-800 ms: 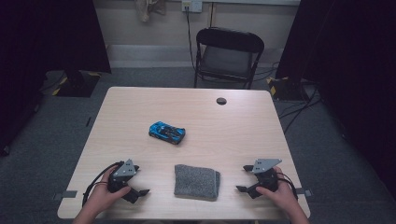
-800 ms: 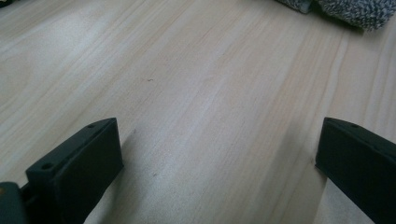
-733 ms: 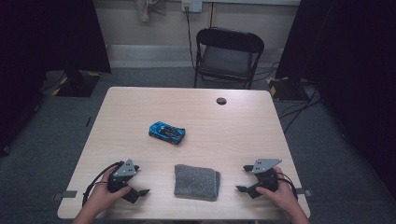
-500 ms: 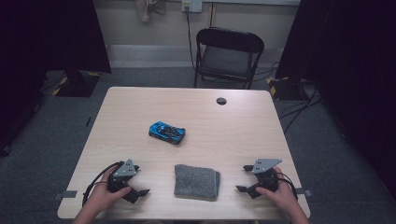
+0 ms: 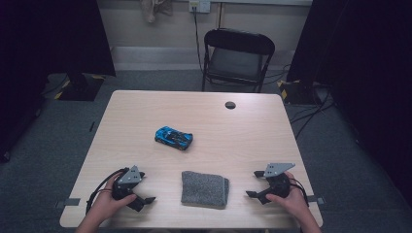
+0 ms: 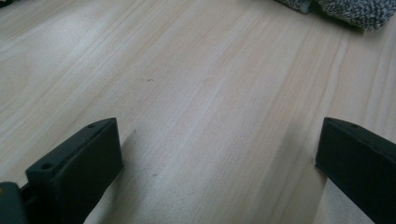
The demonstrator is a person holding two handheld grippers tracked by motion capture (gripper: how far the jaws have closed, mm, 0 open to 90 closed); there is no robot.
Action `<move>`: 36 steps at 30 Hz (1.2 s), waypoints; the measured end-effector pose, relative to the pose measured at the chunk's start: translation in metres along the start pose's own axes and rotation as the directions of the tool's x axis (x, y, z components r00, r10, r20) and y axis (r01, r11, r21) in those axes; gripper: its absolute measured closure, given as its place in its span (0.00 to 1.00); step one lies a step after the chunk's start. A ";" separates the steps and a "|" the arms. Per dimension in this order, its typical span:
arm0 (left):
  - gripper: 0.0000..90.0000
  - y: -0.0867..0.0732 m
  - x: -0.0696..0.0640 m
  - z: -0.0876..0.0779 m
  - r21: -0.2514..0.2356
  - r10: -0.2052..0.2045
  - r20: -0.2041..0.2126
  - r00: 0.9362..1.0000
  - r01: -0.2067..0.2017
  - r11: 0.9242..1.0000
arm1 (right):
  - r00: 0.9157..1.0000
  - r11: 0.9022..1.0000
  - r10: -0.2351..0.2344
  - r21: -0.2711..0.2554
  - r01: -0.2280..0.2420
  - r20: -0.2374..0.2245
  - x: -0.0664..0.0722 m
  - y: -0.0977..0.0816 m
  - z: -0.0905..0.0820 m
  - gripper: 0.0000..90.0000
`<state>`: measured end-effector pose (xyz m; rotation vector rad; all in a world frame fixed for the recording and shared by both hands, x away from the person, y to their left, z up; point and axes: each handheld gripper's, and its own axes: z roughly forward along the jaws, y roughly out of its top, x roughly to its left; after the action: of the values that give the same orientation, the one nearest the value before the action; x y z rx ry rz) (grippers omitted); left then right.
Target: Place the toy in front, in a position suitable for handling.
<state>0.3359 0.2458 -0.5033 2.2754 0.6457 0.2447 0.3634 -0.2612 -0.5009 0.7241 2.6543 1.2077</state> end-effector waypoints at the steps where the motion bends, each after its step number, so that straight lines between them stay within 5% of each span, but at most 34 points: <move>1: 0.00 0.000 0.000 0.000 0.000 0.000 0.000 1.000 0.000 1.000 | 1.000 1.000 0.008 0.001 -0.008 0.006 -0.001 0.000 -0.001 0.17; 7: 0.00 0.000 0.000 0.000 0.000 0.000 0.001 1.000 0.000 1.000 | 0.995 0.993 0.087 -0.086 -0.082 0.047 -0.010 0.013 -0.013 0.17; 10: 0.00 0.000 0.000 0.000 0.000 0.000 0.001 1.000 0.000 1.000 | 0.992 0.992 0.099 -0.090 -0.091 0.078 -0.015 0.021 -0.013 0.17; 23: 0.00 0.000 0.000 0.000 0.001 -0.002 0.000 1.000 0.002 1.000 | 0.995 1.000 -0.009 0.001 0.009 0.095 -0.025 0.070 0.024 0.17; 27: 0.00 0.000 0.000 0.000 0.001 0.000 -0.001 1.000 0.000 1.000 | 0.998 0.999 0.034 -0.020 -0.033 0.049 -0.030 0.083 0.037 0.17; 36: 0.00 0.000 0.000 0.000 0.002 -0.001 -0.001 1.000 0.001 1.000 | 1.000 1.000 -0.004 0.013 0.003 0.027 -0.030 0.113 0.066 0.17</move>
<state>0.3358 0.2457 -0.5032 2.2766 0.6474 0.2447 0.4522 -0.1681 -0.4636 0.7319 2.6436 1.1723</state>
